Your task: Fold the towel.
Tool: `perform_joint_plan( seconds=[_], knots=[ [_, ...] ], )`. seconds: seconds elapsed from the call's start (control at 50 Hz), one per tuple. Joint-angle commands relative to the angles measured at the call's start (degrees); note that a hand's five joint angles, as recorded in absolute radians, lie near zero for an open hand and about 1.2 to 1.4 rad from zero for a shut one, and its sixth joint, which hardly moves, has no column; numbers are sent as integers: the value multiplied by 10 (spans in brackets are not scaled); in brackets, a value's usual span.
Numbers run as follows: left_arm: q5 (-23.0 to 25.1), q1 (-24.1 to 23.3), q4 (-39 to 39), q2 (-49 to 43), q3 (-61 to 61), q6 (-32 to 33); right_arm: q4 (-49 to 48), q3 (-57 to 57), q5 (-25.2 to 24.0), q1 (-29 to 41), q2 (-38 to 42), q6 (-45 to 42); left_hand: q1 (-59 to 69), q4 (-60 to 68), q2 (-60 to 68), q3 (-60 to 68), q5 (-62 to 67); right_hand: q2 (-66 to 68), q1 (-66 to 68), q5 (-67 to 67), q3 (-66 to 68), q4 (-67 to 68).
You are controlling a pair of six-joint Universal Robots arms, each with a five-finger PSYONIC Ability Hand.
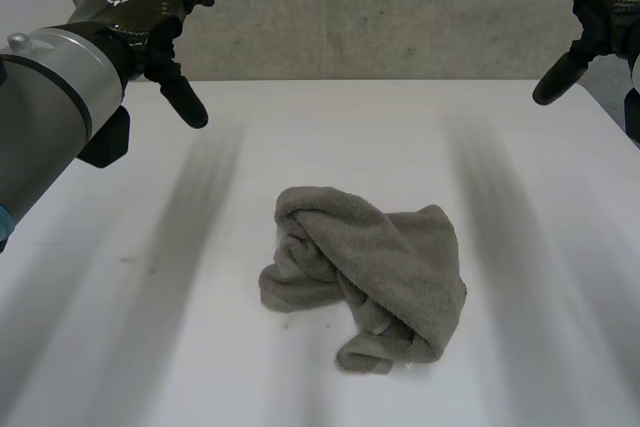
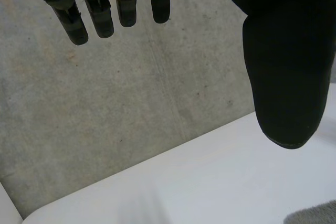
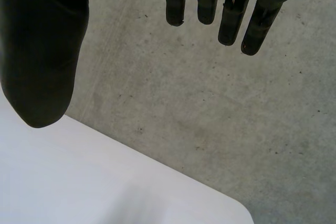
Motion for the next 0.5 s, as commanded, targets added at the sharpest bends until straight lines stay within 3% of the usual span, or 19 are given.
perform_joint_plan(
  seconds=[0.02,0.1,0.16,0.26,0.38,0.5],
  knots=[
    [-1,0,2,3,3,1,3,4,-3,0,0,-3,12,15,14,14,2,-36,-30,-34,-36,-44],
    [-1,-1,0,4,-6,2,8,8,-16,0,0,-6,32,35,34,34,23,-36,-30,-34,-36,-44],
    [3,-2,-5,4,-28,6,23,19,-53,0,0,-39,83,85,84,84,73,-36,-30,-34,-36,-44],
    [21,-9,-6,3,-92,24,46,104,-181,2,-8,-192,155,157,157,157,145,-36,-30,-34,-36,-44],
    [48,-12,1,-10,-153,46,41,210,-255,6,-40,-306,172,174,174,174,162,-36,-30,-34,-36,-44],
    [64,-35,37,-82,-199,53,-6,335,-336,11,-64,-406,165,168,167,167,156,-36,-30,-34,-36,-44]
  ],
)
